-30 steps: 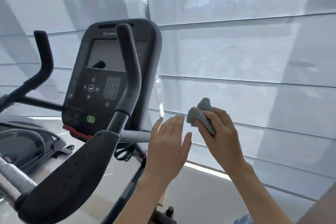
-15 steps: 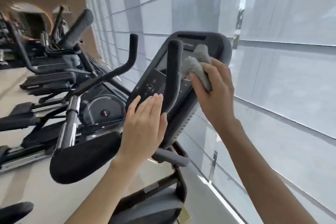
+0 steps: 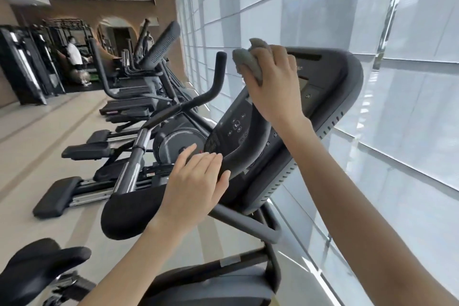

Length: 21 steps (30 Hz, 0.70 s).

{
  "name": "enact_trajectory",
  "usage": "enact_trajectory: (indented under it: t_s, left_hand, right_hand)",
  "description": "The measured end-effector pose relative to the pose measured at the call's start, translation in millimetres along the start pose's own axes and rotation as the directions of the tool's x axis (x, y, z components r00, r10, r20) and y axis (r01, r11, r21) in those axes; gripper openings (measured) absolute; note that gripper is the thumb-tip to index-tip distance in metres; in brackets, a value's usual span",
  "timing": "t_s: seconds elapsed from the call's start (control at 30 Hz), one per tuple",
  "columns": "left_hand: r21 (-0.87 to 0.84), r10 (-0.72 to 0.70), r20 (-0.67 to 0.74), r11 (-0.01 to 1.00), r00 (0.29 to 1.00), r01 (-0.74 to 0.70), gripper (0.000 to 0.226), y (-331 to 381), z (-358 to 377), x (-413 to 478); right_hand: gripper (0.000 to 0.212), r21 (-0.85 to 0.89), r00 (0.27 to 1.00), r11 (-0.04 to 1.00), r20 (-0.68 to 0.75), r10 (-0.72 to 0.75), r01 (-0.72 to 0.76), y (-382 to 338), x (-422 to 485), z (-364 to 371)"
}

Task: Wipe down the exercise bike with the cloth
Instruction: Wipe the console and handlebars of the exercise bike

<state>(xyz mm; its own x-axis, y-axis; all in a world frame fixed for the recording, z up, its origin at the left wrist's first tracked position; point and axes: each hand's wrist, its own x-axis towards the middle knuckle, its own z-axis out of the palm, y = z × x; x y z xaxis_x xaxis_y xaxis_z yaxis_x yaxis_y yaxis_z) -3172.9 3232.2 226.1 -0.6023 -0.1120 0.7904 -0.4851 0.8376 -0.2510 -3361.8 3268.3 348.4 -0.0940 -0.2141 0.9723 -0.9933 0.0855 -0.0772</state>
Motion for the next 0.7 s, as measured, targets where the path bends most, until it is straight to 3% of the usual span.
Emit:
enact_trajectory:
  t_s: [0.2, 0.33, 0.53, 0.63, 0.7]
  left_hand:
    - [-0.019, -0.013, -0.019, 1.0, 1.0, 0.013, 0.033, -0.8, 0.2, -2.2]
    - [-0.032, -0.015, 0.0, 0.999, 1.0, 0.015, 0.035, -0.8, -1.4, -3.9]
    - [-0.039, -0.01, 0.022, 0.999, 1.0, 0.011, 0.037, -3.7, -5.4, -4.8]
    - [-0.046, -0.009, 0.026, 0.999, 1.0, 0.011, 0.037, -4.6, -6.4, -4.5]
    - [-0.049, -0.009, 0.025, 0.999, 1.0, 0.01, 0.037, -5.4, -7.0, -4.0]
  right_hand:
    - [0.058, 0.074, 0.964, 0.961, 0.027, 0.264, -0.265, -21.6, -49.1, 1.5]
    - [0.064, 0.173, 0.93, 0.919, 0.169, 0.326, -0.353, -32.4, -97.6, -1.4]
    - [0.059, 0.083, 0.97, 0.97, 0.1, 0.22, -0.229, -20.2, -42.2, -3.4]
    - [0.038, -0.033, 0.987, 0.993, 0.115, 0.116, -0.113, -7.7, 2.7, -4.2]
    - [0.029, -0.004, 0.98, 0.993, 0.161, 0.119, -0.12, 0.2, 16.3, -4.9]
